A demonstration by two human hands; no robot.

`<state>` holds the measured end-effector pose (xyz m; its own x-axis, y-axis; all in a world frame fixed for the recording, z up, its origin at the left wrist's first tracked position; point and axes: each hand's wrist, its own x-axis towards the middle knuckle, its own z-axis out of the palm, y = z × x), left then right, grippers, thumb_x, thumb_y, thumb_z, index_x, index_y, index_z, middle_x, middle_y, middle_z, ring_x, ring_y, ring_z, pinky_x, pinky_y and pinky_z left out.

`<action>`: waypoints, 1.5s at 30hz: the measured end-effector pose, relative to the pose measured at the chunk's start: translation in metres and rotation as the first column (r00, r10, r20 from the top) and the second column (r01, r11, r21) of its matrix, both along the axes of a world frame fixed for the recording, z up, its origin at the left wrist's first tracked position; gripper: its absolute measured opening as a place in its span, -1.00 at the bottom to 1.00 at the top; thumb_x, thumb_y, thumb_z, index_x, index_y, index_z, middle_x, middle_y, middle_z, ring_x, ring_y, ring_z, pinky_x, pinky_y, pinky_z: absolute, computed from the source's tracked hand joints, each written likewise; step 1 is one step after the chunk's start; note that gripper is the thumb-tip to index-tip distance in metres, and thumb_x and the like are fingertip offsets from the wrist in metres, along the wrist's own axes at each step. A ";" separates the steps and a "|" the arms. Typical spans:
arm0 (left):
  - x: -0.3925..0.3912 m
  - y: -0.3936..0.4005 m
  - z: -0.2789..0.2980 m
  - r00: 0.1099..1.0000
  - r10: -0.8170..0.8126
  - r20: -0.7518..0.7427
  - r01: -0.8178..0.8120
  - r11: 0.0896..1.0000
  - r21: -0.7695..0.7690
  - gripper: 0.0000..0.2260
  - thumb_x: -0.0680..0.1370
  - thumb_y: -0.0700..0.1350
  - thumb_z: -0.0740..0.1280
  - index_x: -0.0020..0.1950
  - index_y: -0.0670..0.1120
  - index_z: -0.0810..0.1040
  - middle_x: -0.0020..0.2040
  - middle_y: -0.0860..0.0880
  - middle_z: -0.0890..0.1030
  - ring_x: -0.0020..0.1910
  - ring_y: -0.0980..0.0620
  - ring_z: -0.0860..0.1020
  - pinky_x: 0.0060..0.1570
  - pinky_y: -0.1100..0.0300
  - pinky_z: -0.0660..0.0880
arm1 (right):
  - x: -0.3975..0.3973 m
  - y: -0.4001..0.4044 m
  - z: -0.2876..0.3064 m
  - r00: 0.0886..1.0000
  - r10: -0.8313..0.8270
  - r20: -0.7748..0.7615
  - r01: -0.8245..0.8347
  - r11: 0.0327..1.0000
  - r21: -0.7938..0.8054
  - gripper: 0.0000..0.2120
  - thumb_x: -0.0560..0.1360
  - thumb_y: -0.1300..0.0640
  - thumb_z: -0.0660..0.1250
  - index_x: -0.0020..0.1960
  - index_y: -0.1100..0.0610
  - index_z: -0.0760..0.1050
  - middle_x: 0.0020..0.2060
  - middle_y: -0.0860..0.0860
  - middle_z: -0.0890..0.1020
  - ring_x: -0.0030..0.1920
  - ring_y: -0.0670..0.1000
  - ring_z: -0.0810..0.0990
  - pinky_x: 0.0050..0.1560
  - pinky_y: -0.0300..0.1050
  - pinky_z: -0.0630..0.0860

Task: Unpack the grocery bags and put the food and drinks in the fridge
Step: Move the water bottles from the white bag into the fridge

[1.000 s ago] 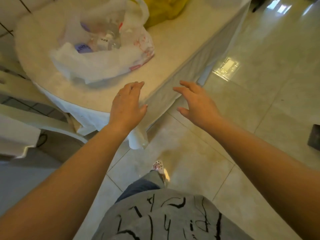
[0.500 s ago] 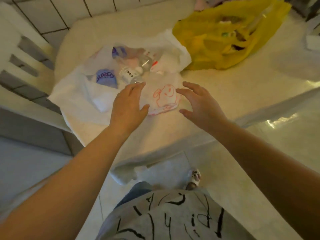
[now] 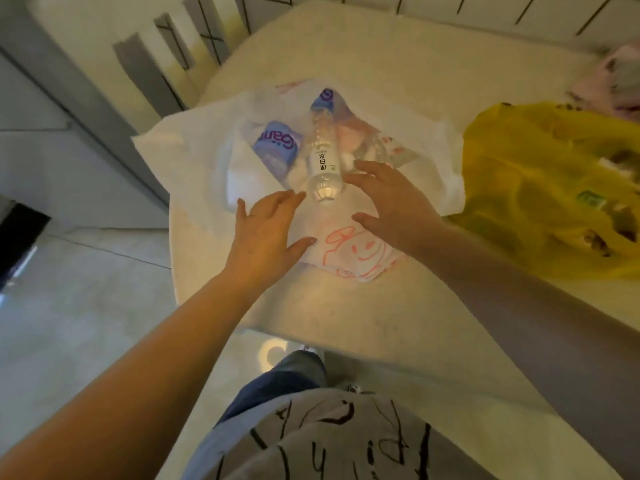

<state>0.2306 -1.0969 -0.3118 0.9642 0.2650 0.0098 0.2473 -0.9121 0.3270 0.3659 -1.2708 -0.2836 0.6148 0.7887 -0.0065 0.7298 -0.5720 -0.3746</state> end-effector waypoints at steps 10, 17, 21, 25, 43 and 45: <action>0.035 -0.008 -0.018 0.984 -0.081 -0.160 0.092 0.994 0.062 -0.15 0.35 0.46 -0.18 0.48 0.00 0.20 0.46 0.01 0.29 0.49 -0.02 0.14 0.34 -0.27 -0.32 | 0.062 0.011 -0.031 0.953 0.302 0.007 -0.283 0.900 -0.333 -0.35 0.47 -0.10 0.31 0.47 0.04 0.17 0.33 0.08 0.41 0.35 0.10 0.33 0.36 0.03 0.17; 0.034 -0.040 -0.015 0.996 -0.093 -0.006 0.093 0.995 0.022 -0.62 0.46 0.12 0.29 0.19 -0.04 0.56 0.05 -0.06 0.63 0.09 -0.16 0.57 0.30 -0.40 -0.03 | 0.060 -0.003 -0.030 0.873 0.464 0.149 -0.445 0.884 -0.142 -0.61 0.28 0.26 0.48 0.09 0.09 0.59 -0.15 0.05 0.66 -0.12 0.12 0.61 0.05 0.05 0.48; 0.020 -0.057 -0.017 0.991 -0.118 0.061 0.117 0.993 0.011 -0.66 0.50 0.08 0.14 0.13 0.02 0.60 0.06 0.01 0.64 0.04 -0.06 0.62 0.32 -0.28 0.04 | 0.055 -0.024 -0.024 0.872 0.487 0.048 -0.484 0.873 -0.064 -0.73 0.39 0.26 0.43 0.08 0.09 0.61 -0.13 0.09 0.60 -0.17 0.16 0.62 -0.22 -0.04 0.53; 0.001 -0.074 -0.026 0.990 -0.138 0.030 0.140 0.989 -0.047 -0.69 0.55 0.04 0.17 0.23 0.04 0.54 0.04 0.01 0.61 0.04 -0.05 0.58 0.21 -0.13 0.42 | 0.053 -0.047 -0.026 0.870 0.493 -0.023 -0.492 0.863 -0.112 -0.71 0.58 0.08 0.21 0.29 -0.01 0.46 0.15 0.02 0.52 0.11 0.04 0.52 -0.07 -0.24 0.30; -0.032 -0.126 -0.054 0.982 -0.083 -0.170 0.049 0.980 -0.195 -0.53 0.59 0.14 -0.10 0.44 0.08 0.31 0.28 -0.01 0.54 0.28 0.01 0.47 0.43 -0.06 0.19 | 0.039 -0.086 -0.062 0.833 0.501 -0.236 -0.544 0.820 -0.177 -0.70 0.58 0.12 0.19 0.28 -0.04 0.49 0.24 -0.07 0.55 0.22 0.00 0.48 0.18 -0.20 0.34; -0.036 -0.125 -0.058 0.973 -0.121 -0.198 0.083 0.978 -0.190 -0.50 0.59 0.17 -0.14 0.48 0.07 0.21 0.33 -0.02 0.50 0.34 0.02 0.42 0.47 -0.06 0.03 | 0.039 -0.083 -0.062 0.839 0.487 -0.241 -0.540 0.800 -0.262 -0.65 0.59 0.09 0.14 0.35 -0.09 0.40 0.24 -0.04 0.55 0.20 0.02 0.49 0.19 -0.14 0.41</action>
